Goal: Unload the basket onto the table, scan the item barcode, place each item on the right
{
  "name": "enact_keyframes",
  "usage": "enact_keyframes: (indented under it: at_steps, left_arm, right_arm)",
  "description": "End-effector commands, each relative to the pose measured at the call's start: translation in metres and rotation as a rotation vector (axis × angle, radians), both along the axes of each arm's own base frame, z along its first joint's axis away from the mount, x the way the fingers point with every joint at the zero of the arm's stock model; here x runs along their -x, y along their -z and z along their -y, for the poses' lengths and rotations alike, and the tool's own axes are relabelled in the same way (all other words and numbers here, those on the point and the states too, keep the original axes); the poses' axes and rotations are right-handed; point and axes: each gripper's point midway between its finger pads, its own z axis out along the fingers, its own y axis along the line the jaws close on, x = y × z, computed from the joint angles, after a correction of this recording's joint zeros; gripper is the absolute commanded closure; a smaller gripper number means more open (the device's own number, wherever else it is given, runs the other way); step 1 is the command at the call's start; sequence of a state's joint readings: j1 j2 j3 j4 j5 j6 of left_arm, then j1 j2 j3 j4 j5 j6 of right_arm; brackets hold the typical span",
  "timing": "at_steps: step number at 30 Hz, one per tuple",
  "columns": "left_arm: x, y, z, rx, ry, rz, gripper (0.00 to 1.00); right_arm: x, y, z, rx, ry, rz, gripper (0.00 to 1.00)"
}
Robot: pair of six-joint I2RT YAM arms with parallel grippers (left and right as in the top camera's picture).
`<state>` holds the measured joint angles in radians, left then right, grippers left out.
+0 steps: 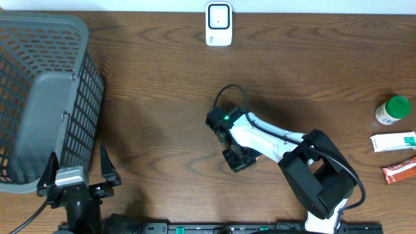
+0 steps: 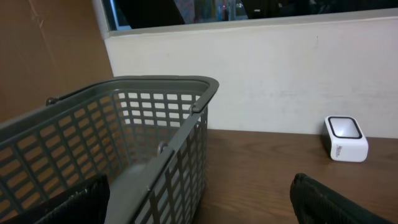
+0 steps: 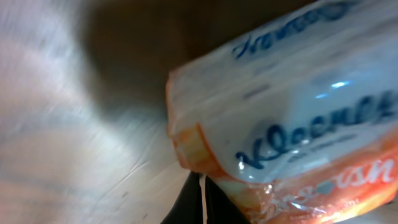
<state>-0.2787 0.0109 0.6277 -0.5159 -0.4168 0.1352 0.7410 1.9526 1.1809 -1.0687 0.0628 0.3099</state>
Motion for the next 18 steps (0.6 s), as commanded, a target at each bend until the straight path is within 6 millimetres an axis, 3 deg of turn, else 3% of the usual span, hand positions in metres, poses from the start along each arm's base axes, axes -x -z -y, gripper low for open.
enact_keyframes:
  at_steps: [1,8,15,18]
  left_arm:
    - [0.001,-0.001,0.001,-0.010,0.010,0.006,0.09]
    - [0.001,0.000,0.001,-0.011,0.010,0.004,0.09]
    - [0.001,0.000,0.001,-0.011,0.010,0.003,0.09]
    - [0.001,0.000,0.001,-0.011,0.010,0.003,0.09]
  right_arm:
    - [-0.027,0.008,0.017,0.062,0.033,0.109,0.99]
    - [-0.048,0.006,0.015,0.034,-0.006,0.158,0.99]
    - [-0.026,-0.002,0.037,0.125,-0.027,0.057,0.99]
    - [-0.035,-0.005,0.046,0.182,-0.024,0.109,0.99]
